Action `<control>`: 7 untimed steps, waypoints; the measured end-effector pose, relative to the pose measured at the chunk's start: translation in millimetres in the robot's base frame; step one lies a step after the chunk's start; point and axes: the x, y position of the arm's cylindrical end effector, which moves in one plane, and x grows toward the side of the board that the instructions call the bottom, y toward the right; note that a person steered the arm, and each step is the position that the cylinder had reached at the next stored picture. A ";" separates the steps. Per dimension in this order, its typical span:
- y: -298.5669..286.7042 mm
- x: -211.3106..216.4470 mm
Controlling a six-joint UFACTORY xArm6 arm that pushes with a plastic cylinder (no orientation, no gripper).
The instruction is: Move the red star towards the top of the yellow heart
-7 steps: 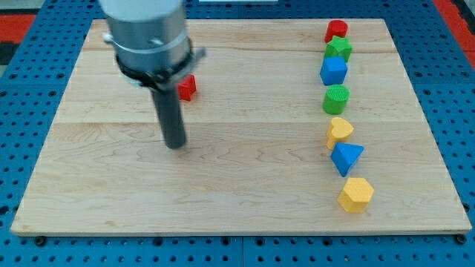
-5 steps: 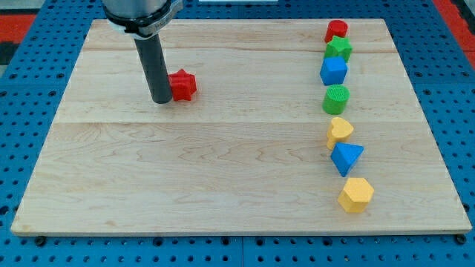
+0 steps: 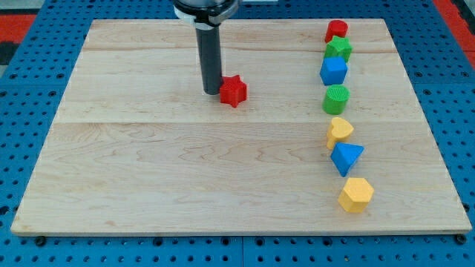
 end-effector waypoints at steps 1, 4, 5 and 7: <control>24.4 10.1; 53.7 64.7; 98.4 67.7; 173.8 51.1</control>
